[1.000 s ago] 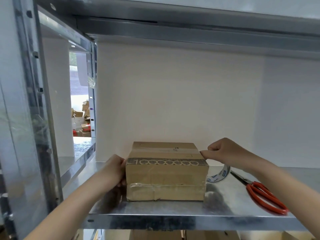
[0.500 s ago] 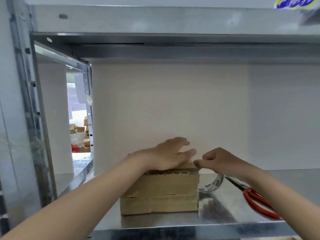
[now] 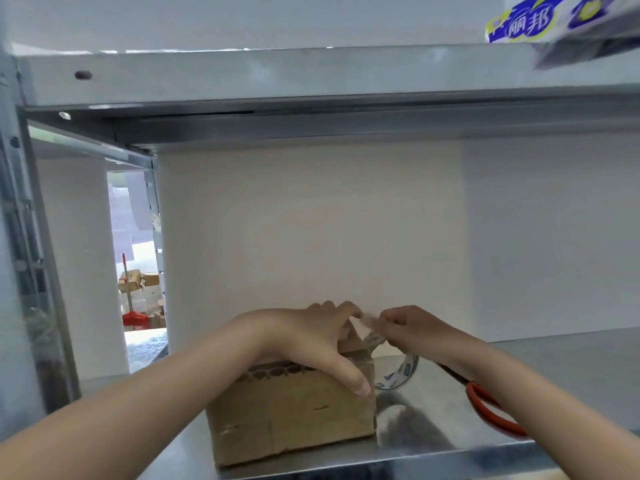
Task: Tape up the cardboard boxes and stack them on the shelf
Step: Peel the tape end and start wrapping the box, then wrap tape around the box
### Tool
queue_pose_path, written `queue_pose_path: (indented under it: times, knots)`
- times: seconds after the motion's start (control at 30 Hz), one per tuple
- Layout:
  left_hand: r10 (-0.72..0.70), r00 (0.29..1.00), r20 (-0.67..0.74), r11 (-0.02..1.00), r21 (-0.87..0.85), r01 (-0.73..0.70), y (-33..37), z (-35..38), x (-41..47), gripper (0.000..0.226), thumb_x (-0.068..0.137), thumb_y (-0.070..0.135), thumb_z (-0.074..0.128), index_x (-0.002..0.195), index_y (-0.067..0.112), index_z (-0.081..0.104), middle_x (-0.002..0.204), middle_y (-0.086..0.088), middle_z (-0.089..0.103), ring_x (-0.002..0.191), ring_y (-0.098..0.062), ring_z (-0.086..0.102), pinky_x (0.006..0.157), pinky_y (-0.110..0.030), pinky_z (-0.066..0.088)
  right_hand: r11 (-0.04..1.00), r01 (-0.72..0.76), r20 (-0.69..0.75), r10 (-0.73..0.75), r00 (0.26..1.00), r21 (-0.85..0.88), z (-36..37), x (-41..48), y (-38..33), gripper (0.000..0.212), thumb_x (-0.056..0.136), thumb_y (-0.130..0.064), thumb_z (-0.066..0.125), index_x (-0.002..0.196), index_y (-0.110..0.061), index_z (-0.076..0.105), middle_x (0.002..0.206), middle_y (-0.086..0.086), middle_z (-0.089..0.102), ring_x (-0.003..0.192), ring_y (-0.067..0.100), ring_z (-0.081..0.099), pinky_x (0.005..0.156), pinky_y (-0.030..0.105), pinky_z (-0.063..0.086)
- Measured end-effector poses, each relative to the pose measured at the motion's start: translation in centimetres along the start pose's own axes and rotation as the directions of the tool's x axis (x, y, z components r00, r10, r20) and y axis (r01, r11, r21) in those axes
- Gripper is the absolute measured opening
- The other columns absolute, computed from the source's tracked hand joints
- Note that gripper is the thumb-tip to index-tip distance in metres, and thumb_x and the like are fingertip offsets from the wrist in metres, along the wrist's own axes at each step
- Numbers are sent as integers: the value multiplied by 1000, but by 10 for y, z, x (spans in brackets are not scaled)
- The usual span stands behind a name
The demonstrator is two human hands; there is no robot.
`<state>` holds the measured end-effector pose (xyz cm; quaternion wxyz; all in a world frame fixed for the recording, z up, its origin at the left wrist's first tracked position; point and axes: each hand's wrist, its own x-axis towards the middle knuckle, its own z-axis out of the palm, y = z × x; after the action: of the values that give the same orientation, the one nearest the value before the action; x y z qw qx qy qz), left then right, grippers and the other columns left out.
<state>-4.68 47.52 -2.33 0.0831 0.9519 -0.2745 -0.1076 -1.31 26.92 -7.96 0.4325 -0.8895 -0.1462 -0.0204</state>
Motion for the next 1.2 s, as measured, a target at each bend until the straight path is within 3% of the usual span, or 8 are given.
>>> queue_pose_path:
  times: [0.17,0.27,0.47,0.67,0.8,0.9,1.07,1.2]
  knots:
    - [86,833,-547,803,-457,-383,-15,-9,-27,76,63,66,72,133,53,45,129,24,57,121,2,54,102,-28,47,770,234,-282,-73,957,593,-37,4,-29,58,90,-67,40,79,-14,62,77,3,60,77,18,57,86,33,44]
    - [-40,687,-726,579,-577,-576,-27,20,-26,67,66,62,68,128,45,53,123,18,65,116,-4,63,96,-34,54,690,344,-277,-211,937,637,-26,6,-59,54,87,-65,42,80,-15,63,83,2,60,85,16,59,82,29,44]
    - [-161,666,-728,564,-621,-543,-41,46,-17,88,56,72,73,137,52,44,135,26,55,118,10,55,86,-14,51,907,294,-155,-257,954,301,1,8,-93,83,61,-90,48,127,-41,54,129,-19,58,120,-3,52,104,25,41]
    - [-49,678,-733,654,-537,-533,-32,34,-14,81,63,69,73,136,53,41,141,31,37,126,9,48,107,-30,47,856,478,1,-487,873,-199,-11,-4,-148,59,70,-73,71,123,-49,56,119,-28,56,117,-2,52,95,25,47]
    - [-47,679,-732,669,-528,-523,-35,37,-13,73,62,74,71,128,58,46,131,29,43,123,8,50,103,-27,48,830,552,-97,-557,825,-78,-4,-3,-165,32,79,-45,80,79,-16,67,70,-4,66,64,8,61,60,24,47]
    - [-59,688,-723,640,-557,-529,-48,38,-24,70,63,71,66,129,62,45,129,23,49,117,12,53,88,-11,50,866,499,-165,-488,857,33,-23,4,-154,53,79,-51,70,78,1,60,61,7,63,62,19,65,67,27,52]
    - [-31,692,-721,662,-534,-526,-62,38,-33,83,65,71,63,142,61,34,135,34,46,123,16,47,86,-10,48,896,340,-310,-249,918,287,-59,13,-122,59,87,-65,57,65,-11,67,54,-1,42,55,18,43,67,32,41]
    - [-27,688,-725,661,-529,-532,-61,39,-32,87,65,70,64,145,57,33,135,35,44,120,21,44,82,-1,43,974,219,-315,-188,930,64,-73,5,-97,40,87,-42,71,62,-11,67,53,1,46,51,16,41,57,27,37]
